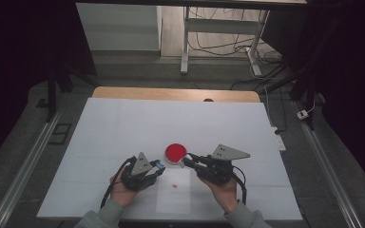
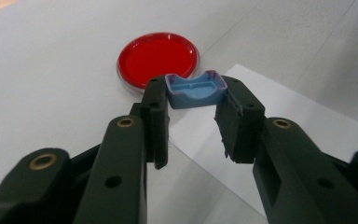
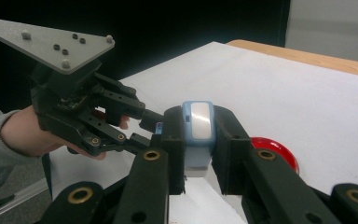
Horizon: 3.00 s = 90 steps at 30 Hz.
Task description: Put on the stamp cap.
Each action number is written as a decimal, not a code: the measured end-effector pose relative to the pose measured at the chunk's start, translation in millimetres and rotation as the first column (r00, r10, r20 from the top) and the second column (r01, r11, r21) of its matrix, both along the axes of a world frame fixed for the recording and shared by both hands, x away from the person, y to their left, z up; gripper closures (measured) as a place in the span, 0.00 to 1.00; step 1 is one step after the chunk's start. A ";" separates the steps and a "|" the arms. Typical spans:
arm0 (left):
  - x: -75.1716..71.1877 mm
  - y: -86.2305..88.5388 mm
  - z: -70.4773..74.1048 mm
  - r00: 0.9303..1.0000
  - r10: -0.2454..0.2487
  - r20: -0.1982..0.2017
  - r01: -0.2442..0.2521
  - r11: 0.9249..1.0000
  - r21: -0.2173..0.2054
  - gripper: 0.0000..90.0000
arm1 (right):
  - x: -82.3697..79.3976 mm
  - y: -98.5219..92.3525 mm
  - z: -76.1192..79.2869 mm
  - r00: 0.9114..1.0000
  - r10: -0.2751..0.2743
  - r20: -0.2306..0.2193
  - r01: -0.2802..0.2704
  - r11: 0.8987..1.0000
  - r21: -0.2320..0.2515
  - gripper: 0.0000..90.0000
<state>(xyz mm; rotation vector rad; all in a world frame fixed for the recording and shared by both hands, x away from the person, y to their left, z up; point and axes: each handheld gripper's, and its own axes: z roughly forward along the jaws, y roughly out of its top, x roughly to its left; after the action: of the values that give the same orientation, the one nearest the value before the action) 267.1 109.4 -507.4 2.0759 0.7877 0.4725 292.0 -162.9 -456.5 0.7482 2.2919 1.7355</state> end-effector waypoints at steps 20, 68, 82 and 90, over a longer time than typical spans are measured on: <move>2.8 -43.6 -7.0 0.995 -0.095 -0.005 0.095 0.995 -0.003 0.72 | -2.5 2.9 0.2 1.000 0.010 0.004 -0.010 1.000 -0.001 0.83; -2.9 -48.5 -5.8 0.996 -0.083 0.042 0.082 0.996 0.018 0.72 | -0.6 12.0 -17.0 0.998 -0.021 -0.051 0.019 0.998 -0.053 0.83; -5.1 -51.0 -6.6 0.995 -0.077 0.061 0.075 0.997 0.034 0.72 | 1.1 11.1 -18.9 0.995 -0.035 -0.099 0.033 0.999 -0.023 0.83; -5.6 -51.9 -7.5 0.995 -0.074 0.069 0.071 0.997 0.041 0.72 | 2.1 10.5 -19.7 0.992 -0.041 -0.120 0.040 0.999 -0.014 0.83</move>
<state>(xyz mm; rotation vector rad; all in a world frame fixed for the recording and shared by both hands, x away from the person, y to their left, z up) 261.5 57.6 -514.9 2.1040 0.6640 0.5212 294.1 -152.4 -476.2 0.9137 2.3433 1.7023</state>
